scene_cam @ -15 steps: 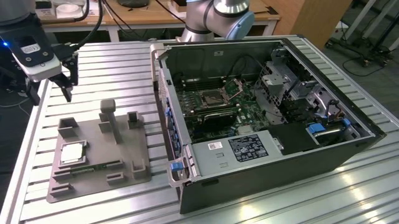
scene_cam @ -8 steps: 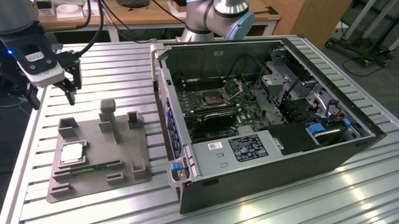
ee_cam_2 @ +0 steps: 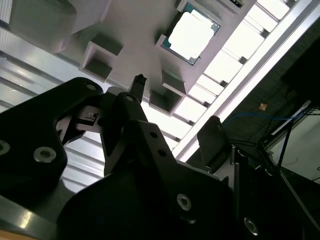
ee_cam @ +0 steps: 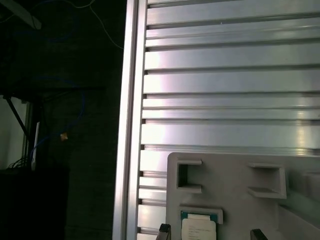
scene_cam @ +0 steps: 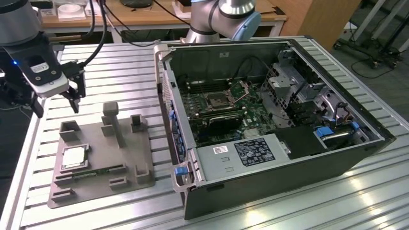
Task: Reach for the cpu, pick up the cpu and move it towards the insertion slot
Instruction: 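Reach for the cpu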
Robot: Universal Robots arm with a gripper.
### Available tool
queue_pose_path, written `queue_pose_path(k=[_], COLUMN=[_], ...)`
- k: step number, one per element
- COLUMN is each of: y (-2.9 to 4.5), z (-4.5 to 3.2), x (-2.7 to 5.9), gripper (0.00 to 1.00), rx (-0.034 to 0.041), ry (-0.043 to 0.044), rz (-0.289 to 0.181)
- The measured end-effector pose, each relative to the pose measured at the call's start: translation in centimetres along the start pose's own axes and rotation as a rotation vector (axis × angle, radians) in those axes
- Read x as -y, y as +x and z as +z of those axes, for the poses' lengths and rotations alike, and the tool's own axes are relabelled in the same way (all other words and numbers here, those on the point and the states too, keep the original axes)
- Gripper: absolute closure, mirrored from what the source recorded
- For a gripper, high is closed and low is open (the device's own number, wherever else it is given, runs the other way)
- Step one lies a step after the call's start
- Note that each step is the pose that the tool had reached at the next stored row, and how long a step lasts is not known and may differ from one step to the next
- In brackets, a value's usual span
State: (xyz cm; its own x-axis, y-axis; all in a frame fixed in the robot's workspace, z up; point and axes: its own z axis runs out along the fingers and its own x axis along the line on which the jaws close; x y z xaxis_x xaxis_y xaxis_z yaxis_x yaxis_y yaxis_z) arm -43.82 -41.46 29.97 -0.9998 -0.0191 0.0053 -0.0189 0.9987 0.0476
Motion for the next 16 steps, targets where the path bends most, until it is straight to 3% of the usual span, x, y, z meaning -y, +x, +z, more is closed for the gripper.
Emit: queue_pose_path(k=[6,16], y=[0.65,0.67], z=[0.65,0.69], x=[0.16,0.16], gripper=[0.31,0.31], rx=[0.0003,0.0002], ry=[-0.0073,-0.0075], rz=[0.000,0.000])
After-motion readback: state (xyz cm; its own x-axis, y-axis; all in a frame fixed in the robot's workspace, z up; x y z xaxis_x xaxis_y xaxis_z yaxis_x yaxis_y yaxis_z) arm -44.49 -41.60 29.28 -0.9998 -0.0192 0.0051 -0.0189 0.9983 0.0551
